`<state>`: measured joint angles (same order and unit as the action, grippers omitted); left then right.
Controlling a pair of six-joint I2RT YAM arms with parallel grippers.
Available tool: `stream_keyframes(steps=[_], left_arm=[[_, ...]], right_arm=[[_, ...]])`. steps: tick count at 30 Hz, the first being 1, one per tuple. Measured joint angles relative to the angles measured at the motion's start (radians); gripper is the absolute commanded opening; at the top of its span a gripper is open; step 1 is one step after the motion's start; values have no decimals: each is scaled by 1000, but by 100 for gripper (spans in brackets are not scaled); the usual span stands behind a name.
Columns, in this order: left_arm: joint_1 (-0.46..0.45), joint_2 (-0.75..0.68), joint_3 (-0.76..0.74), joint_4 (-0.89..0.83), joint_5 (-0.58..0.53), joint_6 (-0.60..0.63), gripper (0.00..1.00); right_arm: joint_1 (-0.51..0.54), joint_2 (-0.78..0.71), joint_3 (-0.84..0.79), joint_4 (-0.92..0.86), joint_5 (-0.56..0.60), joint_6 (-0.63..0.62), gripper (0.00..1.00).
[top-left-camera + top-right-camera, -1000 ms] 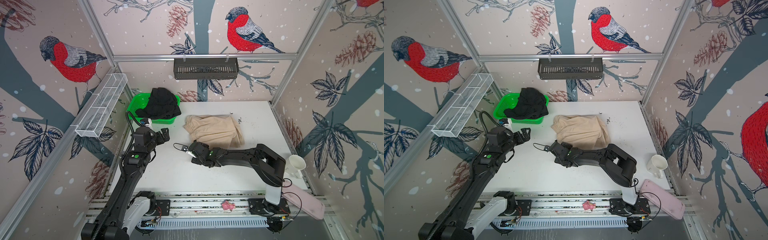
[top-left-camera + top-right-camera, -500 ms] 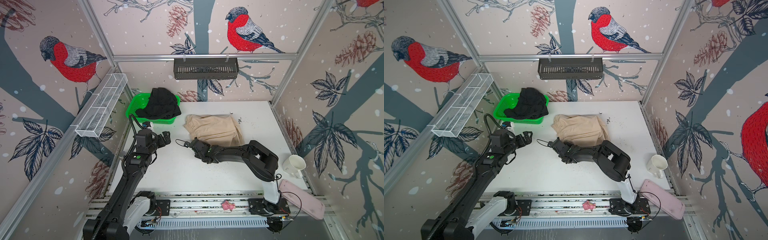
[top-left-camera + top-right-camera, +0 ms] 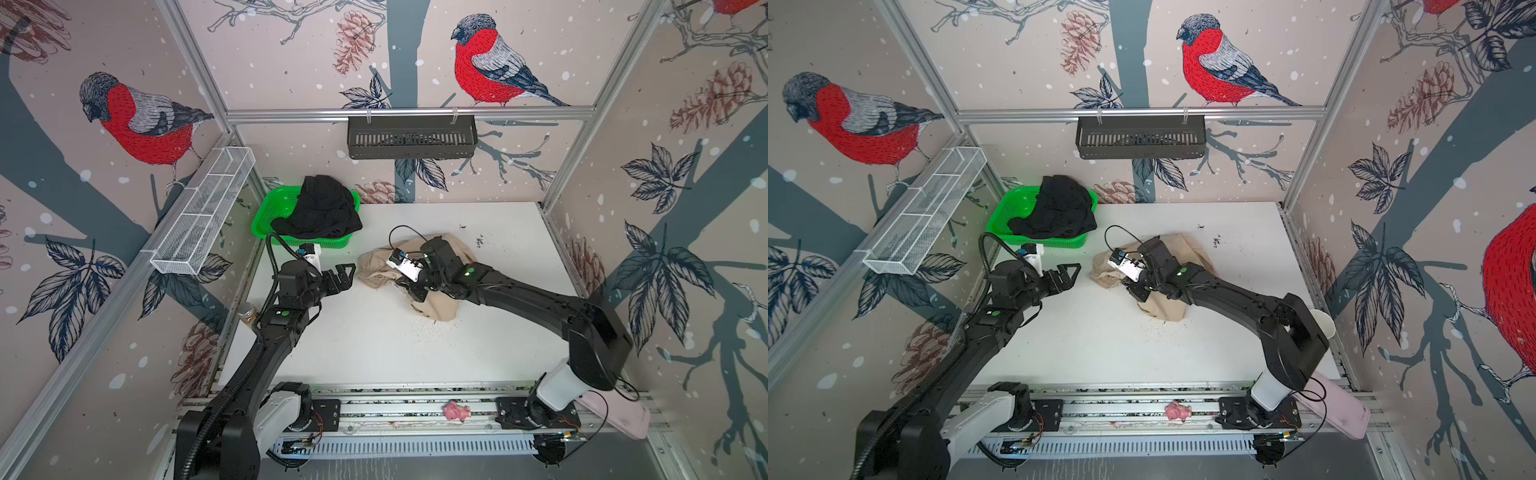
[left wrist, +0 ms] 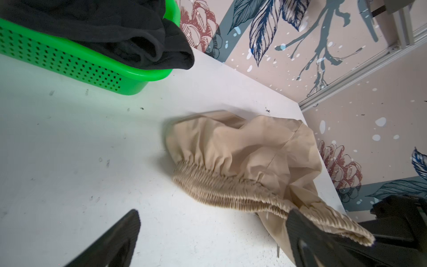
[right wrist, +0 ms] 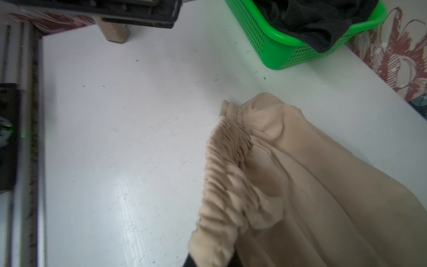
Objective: Fold and stack the shorts
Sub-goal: 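Reach both grippers to the shorts' elastic waistband and grasp it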
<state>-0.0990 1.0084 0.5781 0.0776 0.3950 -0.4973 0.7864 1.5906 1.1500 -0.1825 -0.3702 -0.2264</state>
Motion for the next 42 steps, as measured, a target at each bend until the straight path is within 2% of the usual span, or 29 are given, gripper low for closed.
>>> stream_keyframes(steps=[3, 8, 13, 18, 22, 27, 33, 42], left_arm=[[-13, 17, -16, 47, 22, -7, 99], [-76, 74, -77, 102, 21, -21, 99], [-185, 105, -95, 100, -50, 31, 99], [-314, 75, -97, 85, -180, 121, 99], [-409, 87, -84, 33, -307, 202, 98], [-456, 113, -33, -31, -397, 267, 98], [-588, 186, 50, -90, -513, 401, 98], [-660, 306, 103, -152, -617, 545, 98]], right_arm=[[-63, -32, -56, -2, -132, 38, 1], [-135, -53, -112, 38, -283, 97, 1], [-230, -80, -139, 134, -434, 164, 1], [-326, -77, -136, 186, -548, 230, 1], [-349, -58, -132, 190, -602, 235, 1], [-371, -48, -123, 190, -649, 249, 2], [-422, -48, -114, 189, -691, 273, 2], [-457, -31, -92, 175, -736, 256, 1]])
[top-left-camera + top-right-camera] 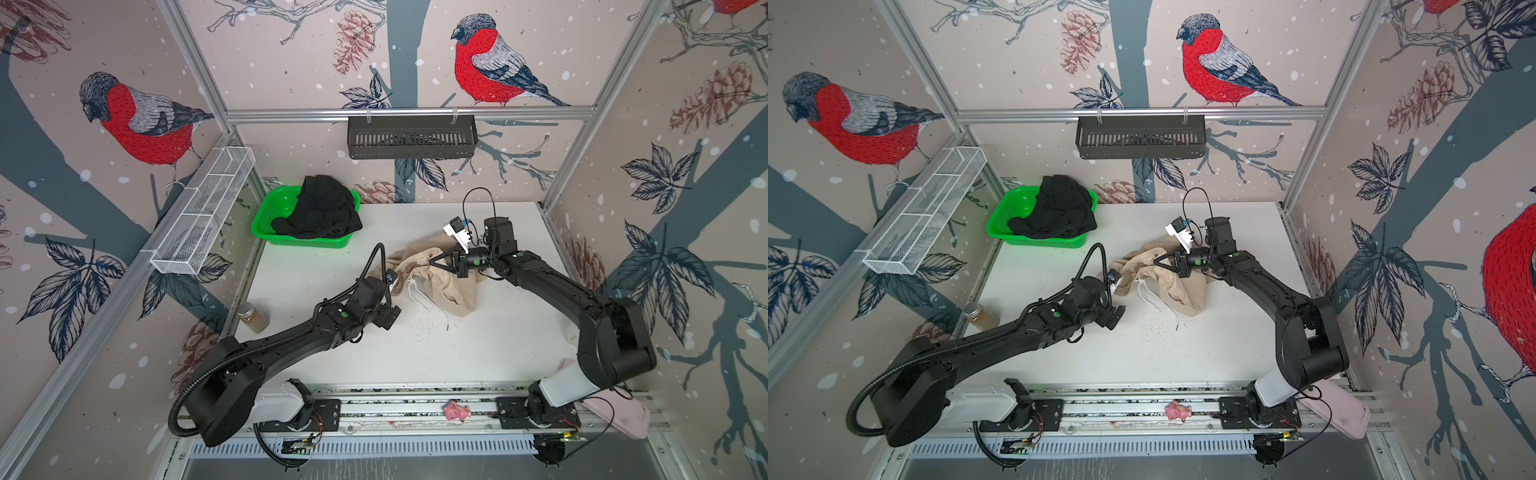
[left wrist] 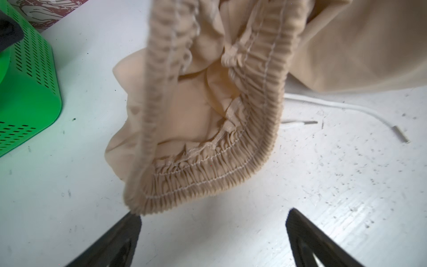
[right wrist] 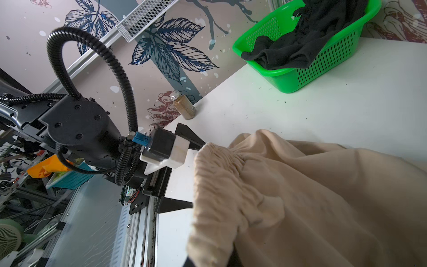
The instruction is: Fold and stack the shorts
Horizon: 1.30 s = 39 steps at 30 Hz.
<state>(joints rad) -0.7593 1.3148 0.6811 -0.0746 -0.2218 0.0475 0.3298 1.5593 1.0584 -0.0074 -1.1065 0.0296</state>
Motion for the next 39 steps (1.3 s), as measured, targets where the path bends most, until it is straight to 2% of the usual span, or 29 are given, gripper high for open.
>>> stream_keyframes(steps=[8, 11, 17, 19, 20, 21, 22, 23, 29, 30, 34, 35, 38, 39], left_arm=[[-5, 136, 66, -32, -131, 77, 97], [-5, 182, 75, -24, -178, 111, 91], [-5, 212, 99, 41, -254, 162, 59], [-5, 201, 99, 62, -249, 166, 44], [-5, 188, 98, 74, -241, 167, 36], [-5, 175, 93, 98, -225, 168, 22], [-5, 164, 89, 119, -217, 169, 5], [-5, 154, 80, 143, -206, 169, 0], [-4, 130, 70, 166, -177, 187, 0], [-3, 119, 74, 159, -171, 187, 0], [10, 42, 109, 108, -152, 157, 0], [12, 14, 126, 87, -145, 147, 0], [21, -72, 186, 28, -100, 99, 0], [25, -100, 205, 14, -84, 82, 0]], right_arm=[[-18, -3, 2, -11, -31, -9, 1], [-18, -3, 2, -15, -37, -15, 2], [-18, -2, 1, -18, -40, -27, 2], [-19, 0, 1, -18, -42, -27, 2], [-19, 3, 1, -18, -44, -27, 2], [-19, 6, 2, -18, -44, -27, 2], [-18, 8, 2, -19, -44, -27, 2], [-18, 9, 2, -19, -45, -27, 2], [-21, 7, 2, -19, -43, -26, 3], [-22, 6, 2, -19, -40, -26, 9], [-27, 4, 20, -32, 21, -3, 15], [-29, 3, 30, -47, 49, -3, 19], [-29, -6, 56, -95, 146, -4, 50], [-27, -14, 61, -110, 184, -4, 55]])
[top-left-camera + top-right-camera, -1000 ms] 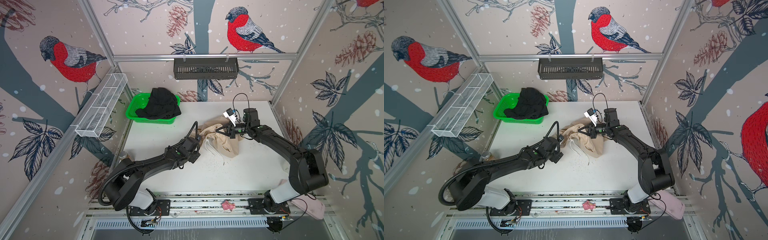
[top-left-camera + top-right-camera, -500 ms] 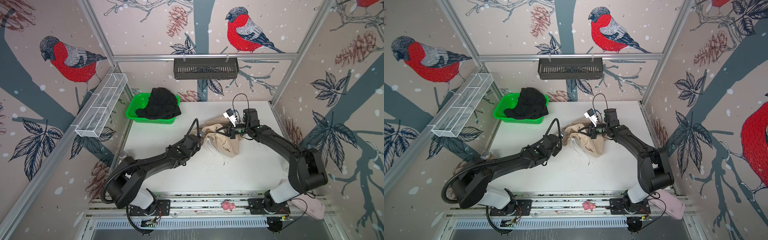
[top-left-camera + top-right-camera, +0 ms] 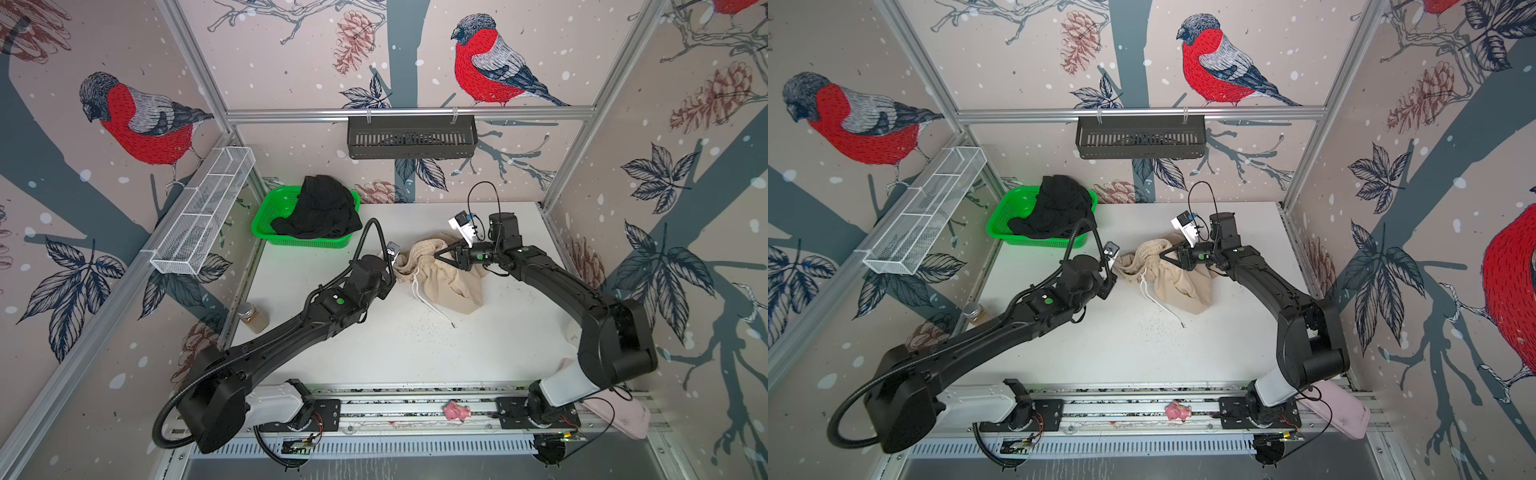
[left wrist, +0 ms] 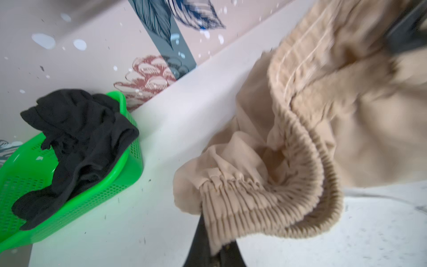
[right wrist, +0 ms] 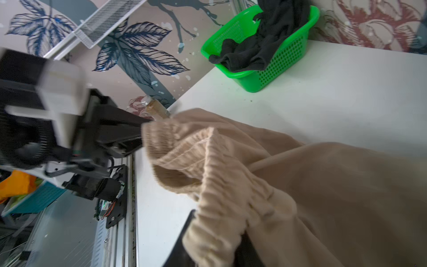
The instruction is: Fold and stack the shorts
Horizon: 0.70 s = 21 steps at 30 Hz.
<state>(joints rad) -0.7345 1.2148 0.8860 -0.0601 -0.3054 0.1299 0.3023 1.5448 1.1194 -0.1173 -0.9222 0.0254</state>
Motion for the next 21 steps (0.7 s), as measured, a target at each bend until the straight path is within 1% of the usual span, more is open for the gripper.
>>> stream_keyframes(steps=[3, 5, 8, 10, 14, 17, 21], left_arm=[[6, -38, 60, -67, 51, -48, 0], [8, -35, 93, -101, 74, -80, 0], [18, 2, 136, -170, 93, -115, 0], [37, 26, 142, -204, 95, -134, 0], [91, 46, 143, -257, 99, -176, 0], [108, 46, 146, -265, 100, -185, 0], [115, 46, 151, -266, 99, -185, 0]], right_arm=[[3, -35, 2, -32, 109, 1, 72], [10, -68, 2, -47, 183, 2, 78], [32, -134, -16, -55, 292, 1, 84], [68, -184, -42, -58, 377, -3, 87], [181, -267, -113, -62, 531, -31, 90], [234, -306, -179, -65, 610, -33, 91], [246, -340, -267, -55, 672, -29, 90]])
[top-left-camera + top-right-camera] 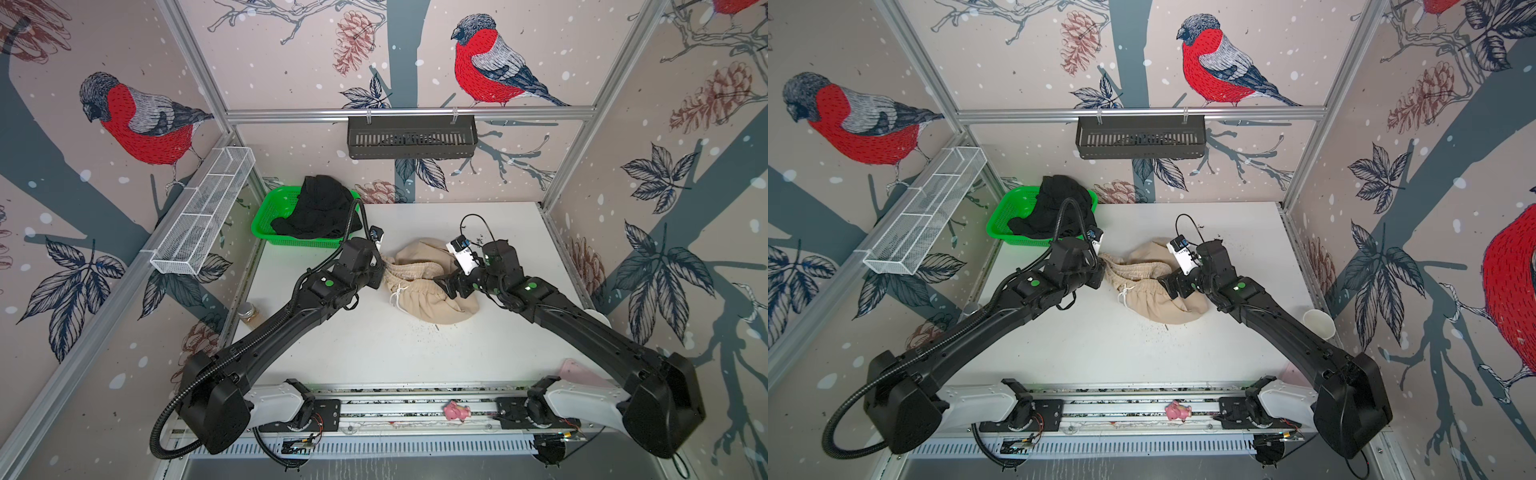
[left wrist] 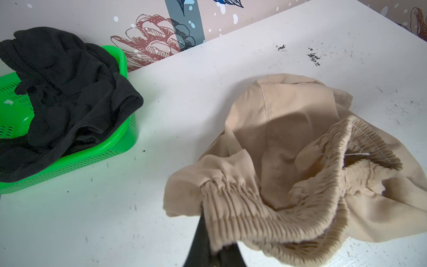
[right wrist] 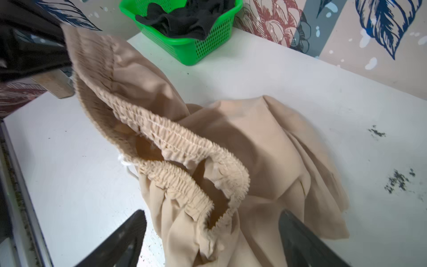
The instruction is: Fold and stack the shorts
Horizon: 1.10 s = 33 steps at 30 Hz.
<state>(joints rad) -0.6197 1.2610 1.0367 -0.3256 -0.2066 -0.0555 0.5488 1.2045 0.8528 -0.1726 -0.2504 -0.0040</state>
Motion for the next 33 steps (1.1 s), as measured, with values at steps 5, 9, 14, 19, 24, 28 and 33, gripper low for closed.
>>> stream_keyframes(steps=[5, 9, 14, 19, 24, 28, 33], left_arm=[[1, 1, 0, 0, 0, 0, 0], [3, 2, 0, 0, 0, -7, 0], [7, 2, 0, 0, -1, -15, 0], [8, 2, 0, 0, -4, -15, 0], [10, 3, 2, -2, -18, -15, 0], [10, 18, 51, -34, -69, -17, 0], [10, 27, 196, -95, -53, -14, 0]], right_arm=[[12, 23, -48, 22, 14, -3, 85], [16, 82, -55, 54, 1, -18, 80], [24, 154, -61, 79, 0, -23, 70], [23, 172, -62, 108, 42, -18, 25], [19, 146, -53, 126, 74, 4, 2], [16, 92, 0, 91, 118, 5, 1], [13, -18, 109, 21, 190, 2, 1]])
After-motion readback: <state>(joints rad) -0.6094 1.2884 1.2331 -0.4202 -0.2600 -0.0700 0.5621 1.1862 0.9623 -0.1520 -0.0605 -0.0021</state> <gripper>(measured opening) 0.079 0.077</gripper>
